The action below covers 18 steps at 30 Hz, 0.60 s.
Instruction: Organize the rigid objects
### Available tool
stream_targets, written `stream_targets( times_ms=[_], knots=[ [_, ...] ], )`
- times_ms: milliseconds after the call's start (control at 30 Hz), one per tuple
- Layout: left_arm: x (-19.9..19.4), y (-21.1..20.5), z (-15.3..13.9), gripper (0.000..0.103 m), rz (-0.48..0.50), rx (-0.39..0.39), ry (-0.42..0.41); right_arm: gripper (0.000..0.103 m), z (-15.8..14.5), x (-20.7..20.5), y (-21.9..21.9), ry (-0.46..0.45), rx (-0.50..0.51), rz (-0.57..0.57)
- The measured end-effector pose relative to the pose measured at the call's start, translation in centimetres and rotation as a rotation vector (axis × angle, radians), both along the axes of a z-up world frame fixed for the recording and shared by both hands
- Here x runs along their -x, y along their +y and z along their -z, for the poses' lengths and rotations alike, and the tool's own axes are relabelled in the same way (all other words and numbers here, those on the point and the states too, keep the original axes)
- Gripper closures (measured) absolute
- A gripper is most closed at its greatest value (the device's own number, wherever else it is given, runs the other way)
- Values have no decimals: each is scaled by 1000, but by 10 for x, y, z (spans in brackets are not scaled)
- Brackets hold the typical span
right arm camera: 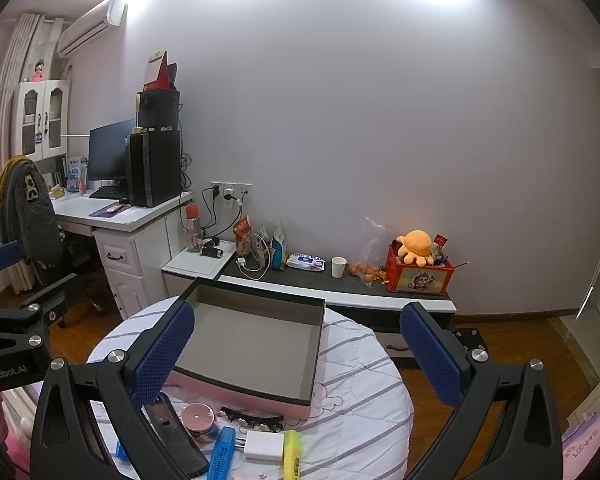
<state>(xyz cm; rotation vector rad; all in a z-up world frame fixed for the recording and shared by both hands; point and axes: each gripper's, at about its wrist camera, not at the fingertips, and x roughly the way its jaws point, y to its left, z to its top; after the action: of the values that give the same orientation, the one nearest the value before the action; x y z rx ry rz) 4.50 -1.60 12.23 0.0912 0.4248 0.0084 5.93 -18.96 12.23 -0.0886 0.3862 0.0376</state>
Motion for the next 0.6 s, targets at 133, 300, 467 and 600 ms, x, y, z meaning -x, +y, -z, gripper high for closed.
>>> stream_targets(
  times_ms=[133, 300, 467, 600],
  knots=[
    [4, 4, 1, 0, -4, 3, 6, 0, 0, 3, 1, 2, -6, 0],
    [10, 12, 5, 0, -17, 11, 9, 0, 1, 8, 2, 5, -10, 1],
    [18, 21, 9, 0, -36, 26, 11, 0, 4, 15, 4, 9, -15, 1],
    [29, 27, 13, 0, -48, 33, 11, 0, 8, 24, 7, 14, -24, -2]
  ],
)
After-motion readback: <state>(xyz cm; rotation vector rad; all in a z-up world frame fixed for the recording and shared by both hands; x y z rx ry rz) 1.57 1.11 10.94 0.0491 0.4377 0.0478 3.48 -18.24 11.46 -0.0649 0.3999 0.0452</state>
